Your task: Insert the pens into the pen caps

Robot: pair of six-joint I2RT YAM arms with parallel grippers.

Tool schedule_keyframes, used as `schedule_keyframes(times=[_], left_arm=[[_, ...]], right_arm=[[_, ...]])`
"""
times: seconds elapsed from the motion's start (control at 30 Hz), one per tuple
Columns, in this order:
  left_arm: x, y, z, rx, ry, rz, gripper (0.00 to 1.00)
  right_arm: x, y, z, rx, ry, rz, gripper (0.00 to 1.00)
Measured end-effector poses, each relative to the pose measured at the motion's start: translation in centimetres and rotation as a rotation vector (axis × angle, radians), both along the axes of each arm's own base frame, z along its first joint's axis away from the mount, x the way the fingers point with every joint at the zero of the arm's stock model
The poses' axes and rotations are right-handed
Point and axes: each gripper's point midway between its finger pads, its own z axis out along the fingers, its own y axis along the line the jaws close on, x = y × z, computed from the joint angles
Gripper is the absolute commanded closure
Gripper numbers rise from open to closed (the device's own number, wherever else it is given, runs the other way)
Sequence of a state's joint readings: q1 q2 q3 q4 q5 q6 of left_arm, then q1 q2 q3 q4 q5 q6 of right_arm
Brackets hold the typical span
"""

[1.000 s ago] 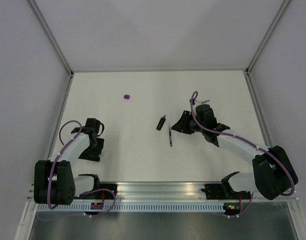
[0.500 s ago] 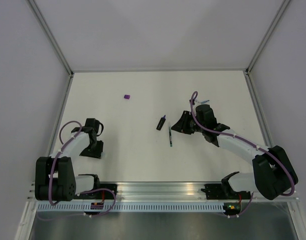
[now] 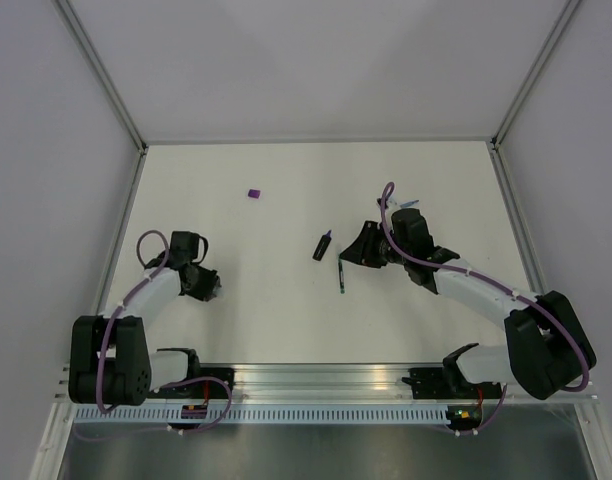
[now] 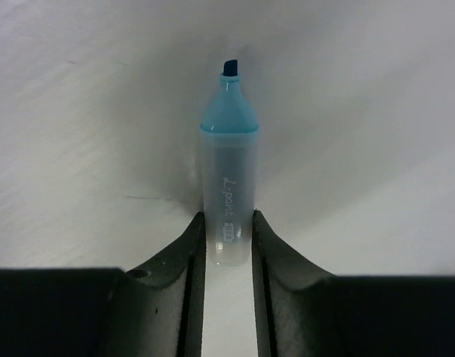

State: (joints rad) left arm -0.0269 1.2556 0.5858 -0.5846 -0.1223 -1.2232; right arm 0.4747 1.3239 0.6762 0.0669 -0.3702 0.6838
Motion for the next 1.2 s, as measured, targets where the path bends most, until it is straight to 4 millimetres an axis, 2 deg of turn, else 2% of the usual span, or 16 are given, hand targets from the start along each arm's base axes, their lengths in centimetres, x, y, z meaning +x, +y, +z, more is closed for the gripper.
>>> schedule_keyframes(times=[0.13,0.17,0.27,0.37,0.5,0.67,0.87,1.2], left_arm=[[1.5,-3.5,1.0,-0.085,-0.126,-0.219,0.98],[2.0,-4.8,1.5,-0.103,-0.169,-0.294,0.98],[2.9,-9.2,3.7,-0.116,-0.297,-0.538,0.98],[3.3,-14.5,6.5,-0.172,-0.438,-0.763,0.98],[2.7,-19.1,9.3,-0.248,-0.592,-0.964,0.98],[0.3,-23.9,11.9,-0.337,-0.733,-1.182,0.98],[-2.2,-26.6,12.3,-0.383,-0.765,-1.314,0.98],[-3.0,-27.4,11.4,-0.389,-0.741,-1.356,0.98]], right_arm=[[-0.3,0.6,0.5,0.018,-0.036,0.03,0.59],[-0.6,0.8,0.7,0.024,-0.052,0.045,0.51],[-1.9,1.7,1.9,0.039,-0.116,0.094,0.47],[-2.7,2.1,3.9,0.067,-0.202,0.12,0.46],[-2.2,1.6,6.0,0.094,-0.302,0.079,0.46],[-1.6,1.2,5.3,0.089,-0.322,0.037,0.46],[-1.3,1.8,3.5,0.06,-0.289,0.033,0.44],[-1.7,2.7,2.2,0.021,-0.274,0.014,0.43]])
